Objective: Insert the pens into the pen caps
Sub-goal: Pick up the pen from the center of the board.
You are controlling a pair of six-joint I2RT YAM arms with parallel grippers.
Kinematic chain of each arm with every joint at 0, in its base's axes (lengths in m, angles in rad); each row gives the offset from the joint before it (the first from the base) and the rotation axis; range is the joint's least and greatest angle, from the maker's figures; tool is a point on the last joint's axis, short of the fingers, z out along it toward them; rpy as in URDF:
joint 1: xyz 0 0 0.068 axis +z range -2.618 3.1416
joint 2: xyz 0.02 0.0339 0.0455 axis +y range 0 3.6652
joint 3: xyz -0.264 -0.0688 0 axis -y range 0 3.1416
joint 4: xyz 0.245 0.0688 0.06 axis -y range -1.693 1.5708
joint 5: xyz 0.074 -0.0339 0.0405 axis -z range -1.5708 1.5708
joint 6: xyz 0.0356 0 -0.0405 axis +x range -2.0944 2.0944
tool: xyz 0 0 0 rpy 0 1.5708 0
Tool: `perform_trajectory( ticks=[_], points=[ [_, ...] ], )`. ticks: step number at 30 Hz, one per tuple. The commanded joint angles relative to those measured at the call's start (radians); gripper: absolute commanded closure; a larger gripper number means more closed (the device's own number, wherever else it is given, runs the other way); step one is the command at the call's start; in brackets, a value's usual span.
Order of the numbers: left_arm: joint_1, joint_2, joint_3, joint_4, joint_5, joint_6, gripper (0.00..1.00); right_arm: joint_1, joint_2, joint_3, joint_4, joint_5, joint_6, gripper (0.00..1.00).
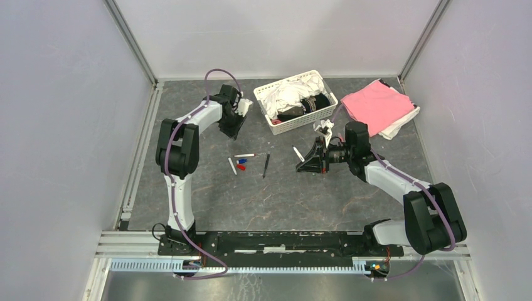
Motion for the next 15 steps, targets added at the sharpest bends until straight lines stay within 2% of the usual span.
perform_trajectory(
  ticks=[1, 15],
  points=[
    [0.004, 0.013, 0.023, -0.001, 0.027, 0.012, 0.7, -0.005, 0.006, 0.041, 0.01, -0.027, -0.017, 1.0],
    [0.004, 0.002, 0.009, 0.003, 0.04, -0.007, 0.75, -0.007, 0.004, 0.042, 0.009, -0.028, -0.017, 1.0]
  ],
)
